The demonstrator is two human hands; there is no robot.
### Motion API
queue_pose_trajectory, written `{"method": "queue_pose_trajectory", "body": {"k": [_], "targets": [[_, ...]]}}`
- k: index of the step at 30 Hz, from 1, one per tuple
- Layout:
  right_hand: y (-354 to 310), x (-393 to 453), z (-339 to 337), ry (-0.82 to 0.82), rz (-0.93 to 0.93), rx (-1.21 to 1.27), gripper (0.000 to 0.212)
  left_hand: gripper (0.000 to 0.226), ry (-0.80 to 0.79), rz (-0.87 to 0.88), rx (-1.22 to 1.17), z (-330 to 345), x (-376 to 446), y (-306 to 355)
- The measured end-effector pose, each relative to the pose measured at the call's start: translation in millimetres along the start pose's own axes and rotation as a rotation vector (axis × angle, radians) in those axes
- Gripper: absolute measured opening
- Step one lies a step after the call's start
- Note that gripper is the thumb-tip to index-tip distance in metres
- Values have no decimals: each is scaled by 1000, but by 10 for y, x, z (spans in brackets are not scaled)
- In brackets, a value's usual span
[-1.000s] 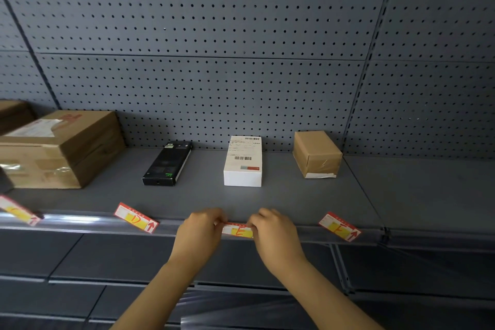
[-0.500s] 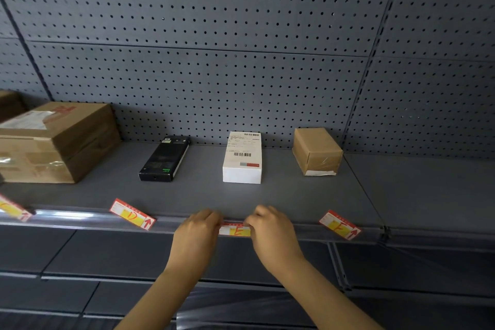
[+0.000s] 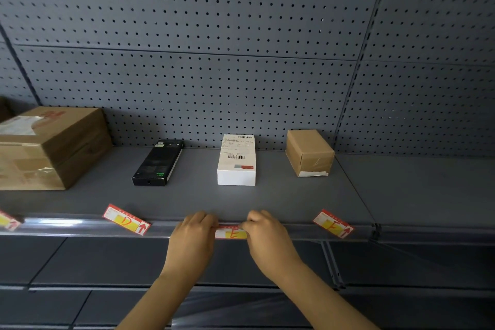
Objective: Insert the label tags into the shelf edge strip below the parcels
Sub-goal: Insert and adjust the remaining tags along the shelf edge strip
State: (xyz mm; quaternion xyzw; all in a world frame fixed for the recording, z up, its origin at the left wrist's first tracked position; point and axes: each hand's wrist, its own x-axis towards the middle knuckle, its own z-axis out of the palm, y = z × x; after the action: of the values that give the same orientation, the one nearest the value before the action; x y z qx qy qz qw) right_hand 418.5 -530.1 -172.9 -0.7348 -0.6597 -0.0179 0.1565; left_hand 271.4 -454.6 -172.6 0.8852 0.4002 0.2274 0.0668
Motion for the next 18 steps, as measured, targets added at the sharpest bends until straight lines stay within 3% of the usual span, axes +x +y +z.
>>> {"method": "queue_pose_trajectory", "body": {"k": [5, 18], "targets": [[84, -77, -112, 72, 24, 130, 30, 19, -13, 5, 27, -51, 3, 26], [577, -553, -472, 226, 194, 148, 22, 20, 0, 351, -66, 16, 425, 998]]}}
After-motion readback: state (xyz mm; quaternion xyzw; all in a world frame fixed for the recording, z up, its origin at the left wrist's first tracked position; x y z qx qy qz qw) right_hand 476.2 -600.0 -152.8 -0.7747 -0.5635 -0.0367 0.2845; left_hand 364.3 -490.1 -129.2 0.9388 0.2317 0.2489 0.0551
